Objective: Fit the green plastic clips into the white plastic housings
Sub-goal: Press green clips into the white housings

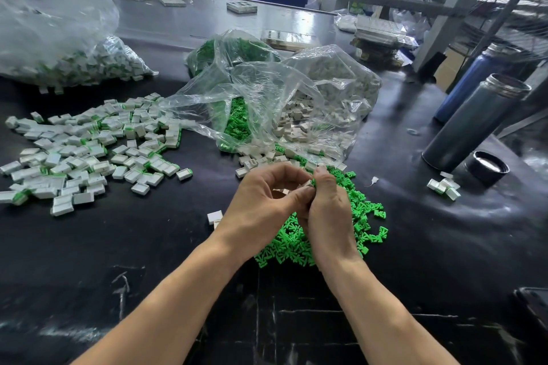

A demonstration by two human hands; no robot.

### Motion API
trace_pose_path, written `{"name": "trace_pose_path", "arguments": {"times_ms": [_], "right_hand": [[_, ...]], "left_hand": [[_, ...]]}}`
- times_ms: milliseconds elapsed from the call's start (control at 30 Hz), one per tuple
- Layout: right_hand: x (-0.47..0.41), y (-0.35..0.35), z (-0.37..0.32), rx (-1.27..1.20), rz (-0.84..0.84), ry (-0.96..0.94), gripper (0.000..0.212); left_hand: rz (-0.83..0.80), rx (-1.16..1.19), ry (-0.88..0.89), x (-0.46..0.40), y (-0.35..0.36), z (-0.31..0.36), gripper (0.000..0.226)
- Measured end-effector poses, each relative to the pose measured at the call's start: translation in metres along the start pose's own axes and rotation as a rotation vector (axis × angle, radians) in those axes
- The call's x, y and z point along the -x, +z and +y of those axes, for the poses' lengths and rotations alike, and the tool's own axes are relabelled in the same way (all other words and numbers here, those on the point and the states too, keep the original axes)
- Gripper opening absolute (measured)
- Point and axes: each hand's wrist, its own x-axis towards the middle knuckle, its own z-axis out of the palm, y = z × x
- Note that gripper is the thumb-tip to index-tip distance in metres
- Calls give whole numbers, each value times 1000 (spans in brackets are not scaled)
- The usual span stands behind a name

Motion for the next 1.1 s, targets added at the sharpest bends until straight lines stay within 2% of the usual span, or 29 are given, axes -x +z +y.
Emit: {"name": "trace_pose_path", "arguments": {"times_ms": [133,633,1100], "right_hand": [[-2,0,1,89,51,-27,55],[-3,9,7,115,191,-109,48],[-1,11,6,140,231,-144,48]], "left_hand": [[19,-55,10,1,2,0,9],[67,-28,7,2,0,1,6],[92,-67,24,5,2,4,6]]}}
